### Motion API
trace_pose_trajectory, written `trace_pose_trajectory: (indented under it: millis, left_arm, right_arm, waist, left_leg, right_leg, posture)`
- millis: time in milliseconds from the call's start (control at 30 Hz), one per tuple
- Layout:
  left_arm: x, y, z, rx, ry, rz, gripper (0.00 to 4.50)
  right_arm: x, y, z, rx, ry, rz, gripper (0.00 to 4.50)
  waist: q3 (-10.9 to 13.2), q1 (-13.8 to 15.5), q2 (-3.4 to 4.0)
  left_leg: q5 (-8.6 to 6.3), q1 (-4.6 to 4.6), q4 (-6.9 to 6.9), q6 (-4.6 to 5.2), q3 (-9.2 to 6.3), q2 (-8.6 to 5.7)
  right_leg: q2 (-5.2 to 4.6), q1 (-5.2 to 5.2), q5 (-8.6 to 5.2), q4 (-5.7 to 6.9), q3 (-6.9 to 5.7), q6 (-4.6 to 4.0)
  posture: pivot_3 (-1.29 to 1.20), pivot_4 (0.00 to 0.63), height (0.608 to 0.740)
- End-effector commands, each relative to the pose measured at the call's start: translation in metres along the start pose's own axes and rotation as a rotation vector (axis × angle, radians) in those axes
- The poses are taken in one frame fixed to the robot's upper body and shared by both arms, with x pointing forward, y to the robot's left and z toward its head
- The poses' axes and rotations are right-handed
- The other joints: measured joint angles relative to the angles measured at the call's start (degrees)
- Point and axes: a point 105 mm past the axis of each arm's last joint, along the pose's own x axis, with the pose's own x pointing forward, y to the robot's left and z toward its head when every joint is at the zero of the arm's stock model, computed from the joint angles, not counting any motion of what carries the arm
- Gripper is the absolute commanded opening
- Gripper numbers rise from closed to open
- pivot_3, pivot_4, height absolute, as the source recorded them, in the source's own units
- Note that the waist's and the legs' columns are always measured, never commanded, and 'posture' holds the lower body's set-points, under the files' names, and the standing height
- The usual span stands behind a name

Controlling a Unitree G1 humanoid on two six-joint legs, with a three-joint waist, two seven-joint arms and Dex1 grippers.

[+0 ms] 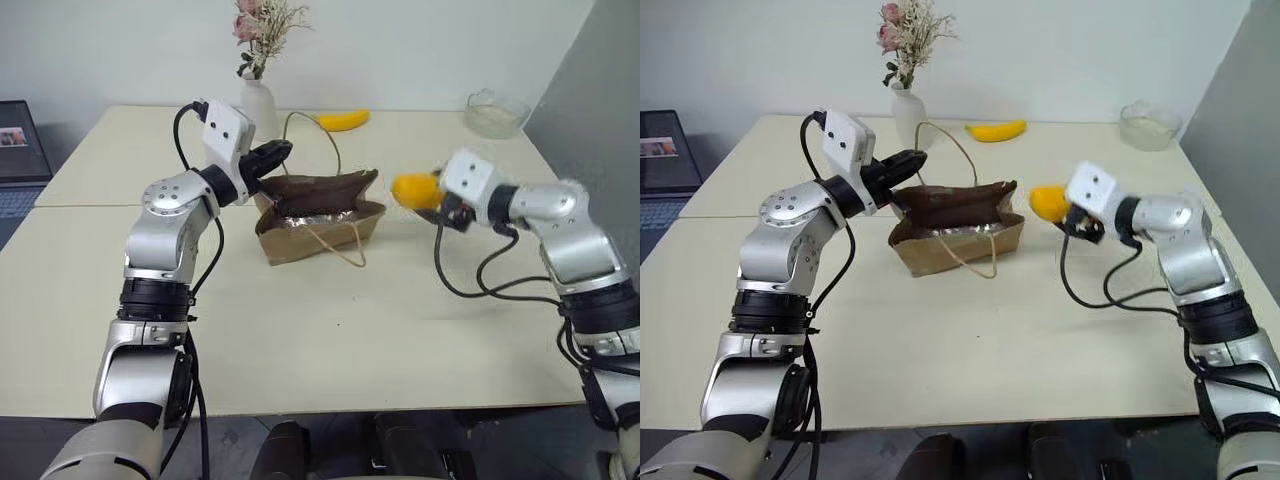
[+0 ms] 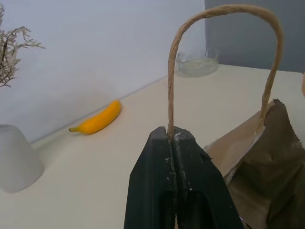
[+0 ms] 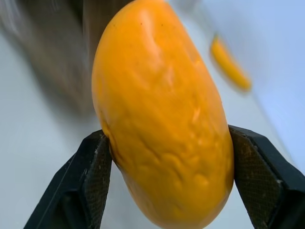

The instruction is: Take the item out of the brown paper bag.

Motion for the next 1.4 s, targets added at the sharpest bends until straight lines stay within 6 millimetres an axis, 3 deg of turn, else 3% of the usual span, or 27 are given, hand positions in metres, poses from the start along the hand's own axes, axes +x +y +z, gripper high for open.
trace_pose_trajectory:
  millis: [33,333,467,600,700,933,1000,1133,1300,1400]
  left_arm:
    - [0.004,-0.004,0.015,0.042,-0.050,-0.025,0.00]
    - [0.004,-0.003,0.011,0.038,-0.043,-0.023,0.00]
    - [0.005,0.001,0.007,0.035,-0.032,-0.013,0.00]
    - [0.011,0.007,0.003,0.045,-0.015,-0.015,0.00]
    - [0.017,0.012,0.004,0.068,-0.012,-0.021,0.00]
    - [0.019,0.014,0.003,0.094,0.014,-0.094,0.00]
    - [0.013,0.015,-0.002,0.099,0.043,-0.116,0.57]
    - [-0.004,0.022,-0.005,0.103,0.071,-0.106,1.79]
    - [-0.032,0.032,0.014,0.132,0.021,-0.018,3.35]
    - [-0.051,0.033,0.026,0.154,-0.006,0.064,3.35]
  right_arm:
    - [0.001,0.010,-0.019,-0.052,0.053,0.011,3.22]
    - [0.000,0.033,-0.052,-0.035,0.170,0.115,3.22]
    - [-0.004,0.034,-0.049,-0.006,0.147,0.125,4.48]
    - [-0.012,0.031,-0.039,0.022,0.101,0.101,4.48]
    - [-0.021,0.038,-0.021,0.094,0.013,0.120,4.48]
    - [-0.035,0.057,0.056,0.330,-0.335,0.103,4.48]
    - [-0.033,0.062,0.069,0.389,-0.384,0.093,4.50]
    - [-0.026,0.071,0.071,0.411,-0.375,0.089,4.50]
    - [-0.019,0.068,0.070,0.466,-0.376,0.033,4.50]
    - [-0.018,0.067,0.069,0.496,-0.384,-0.003,4.50]
  waist:
    - [0.0,0.0,-0.02]
    - [0.1,-0.2,0.04]
    - [0.1,-0.1,0.04]
    - [0.1,0.0,0.04]
    - [0.1,0.0,0.03]
    - [0.1,-0.2,0.03]
    - [0.1,-0.3,0.04]
    - [0.1,-0.2,0.04]
    - [0.1,-0.2,0.04]
    - [0.1,-0.2,0.04]
  left_leg:
    - [0.00,-0.01,-0.02,0.00,0.00,0.01]
    - [0.01,-0.01,0.03,-0.01,-0.06,0.05]
    - [0.01,-0.01,0.07,-0.01,-0.03,0.02]
    - [0.01,-0.02,0.07,-0.01,-0.04,0.02]
    - [0.01,-0.03,0.06,-0.01,-0.07,0.02]
    - [0.00,-0.02,0.05,0.00,-0.06,0.03]
    - [0.01,0.01,0.06,-0.01,-0.06,0.06]
    - [0.01,0.02,0.07,-0.01,-0.11,0.06]
    - [0.01,-0.01,0.07,-0.01,-0.09,0.05]
    - [0.01,-0.04,0.06,-0.01,-0.16,0.08]
  right_leg:
    - [0.00,-0.01,0.00,0.00,0.00,0.00]
    - [0.07,-0.05,-0.10,0.08,0.00,0.18]
    - [0.06,-0.04,-0.09,0.08,-0.02,0.17]
    - [0.06,-0.05,-0.08,0.08,-0.03,0.16]
    - [0.07,-0.04,-0.09,0.07,-0.05,0.16]
    - [0.08,-0.05,-0.09,0.09,-0.07,0.18]
    - [0.09,-0.05,-0.11,0.13,-0.08,0.20]
    - [0.13,-0.06,-0.11,0.18,-0.09,0.20]
    - [0.05,-0.06,-0.11,0.13,-0.04,0.19]
    - [0.03,-0.08,-0.07,0.15,-0.01,0.14]
  posture:
    - [0.00,0.150,0.740]
    - [0.00,0.150,0.740]
    - [0.00,0.150,0.740]
    - [0.00,0.150,0.740]
    - [0.00,0.150,0.740]
    - [0.00,0.150,0.740]
    - [0.00,0.150,0.740]
    - [0.00,0.150,0.740]
    - [0.00,0.150,0.740]
    - [0.00,0.150,0.740]
